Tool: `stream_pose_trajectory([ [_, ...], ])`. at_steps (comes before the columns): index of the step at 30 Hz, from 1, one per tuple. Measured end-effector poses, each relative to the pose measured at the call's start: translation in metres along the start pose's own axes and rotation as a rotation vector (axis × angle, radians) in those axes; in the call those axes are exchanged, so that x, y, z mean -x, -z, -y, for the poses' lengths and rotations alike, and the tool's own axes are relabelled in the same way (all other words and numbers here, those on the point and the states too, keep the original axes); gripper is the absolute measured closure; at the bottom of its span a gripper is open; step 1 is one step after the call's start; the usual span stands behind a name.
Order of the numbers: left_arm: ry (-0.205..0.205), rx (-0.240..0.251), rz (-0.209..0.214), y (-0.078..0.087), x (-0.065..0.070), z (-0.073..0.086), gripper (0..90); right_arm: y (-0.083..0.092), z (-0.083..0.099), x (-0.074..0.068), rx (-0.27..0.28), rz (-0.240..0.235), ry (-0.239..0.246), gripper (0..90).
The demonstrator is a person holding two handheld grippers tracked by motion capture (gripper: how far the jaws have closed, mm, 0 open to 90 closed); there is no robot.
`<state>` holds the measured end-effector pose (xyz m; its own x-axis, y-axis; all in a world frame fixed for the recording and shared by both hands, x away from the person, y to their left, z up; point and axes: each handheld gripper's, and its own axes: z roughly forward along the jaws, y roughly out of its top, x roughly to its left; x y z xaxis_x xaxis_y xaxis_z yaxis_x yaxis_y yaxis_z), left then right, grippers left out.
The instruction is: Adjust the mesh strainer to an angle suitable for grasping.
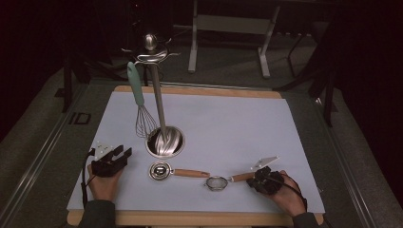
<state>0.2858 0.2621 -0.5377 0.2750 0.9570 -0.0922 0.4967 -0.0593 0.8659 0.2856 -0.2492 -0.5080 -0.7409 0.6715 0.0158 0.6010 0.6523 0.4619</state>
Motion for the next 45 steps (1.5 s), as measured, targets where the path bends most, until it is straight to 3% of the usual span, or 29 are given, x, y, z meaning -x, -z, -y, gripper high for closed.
stream_pose_trajectory([
  [5,0.001,-0.002,0.002,0.0,0.0,0.0,59.8,-0.007,-0.014,0.022,0.004,0.002,-0.057,89.7],
  [10,0.001,-0.002,0.002,0.0,0.0,0.0,59.8,-0.017,-0.033,0.038,0.009,0.035,-0.086,89.7],
  [13,0.001,-0.003,0.003,-0.001,0.0,0.0,59.8,-0.024,-0.045,0.043,0.02,0.049,-0.108,89.7],
  [16,0.002,-0.003,0.003,-0.001,0.0,0.0,59.8,-0.032,-0.059,0.042,0.026,0.064,-0.095,89.7],
  [23,0.005,0.001,0.006,0.0,-0.001,0.0,59.8,-0.054,-0.099,0.029,0.039,0.071,-0.088,89.7],
  [29,0.007,0.002,0.005,0.0,-0.001,0.0,59.8,-0.07,-0.13,0.005,0.022,0.052,-0.021,89.5],
  [32,0.007,0.001,0.005,0.0,-0.001,0.0,59.8,-0.074,-0.138,-0.003,0.018,0.036,-0.009,89.1],
  [33,0.007,0.003,0.005,0.0,-0.001,0.0,59.8,-0.079,-0.147,-0.013,0.009,0.022,0.015,88.5],
  [36,0.008,0.005,0.006,0.001,-0.001,0.0,59.7,-0.077,-0.152,-0.02,0.003,0.027,0.036,86.0],
  [42,0.003,0.002,0.006,0.0,0.0,0.0,59.7,-0.063,-0.151,-0.023,0.014,-0.001,0.025,77.6],
  [45,0.002,-0.001,0.003,0.0,0.0,0.0,59.4,-0.053,-0.147,-0.024,0.01,-0.053,0.011,74.4],
])
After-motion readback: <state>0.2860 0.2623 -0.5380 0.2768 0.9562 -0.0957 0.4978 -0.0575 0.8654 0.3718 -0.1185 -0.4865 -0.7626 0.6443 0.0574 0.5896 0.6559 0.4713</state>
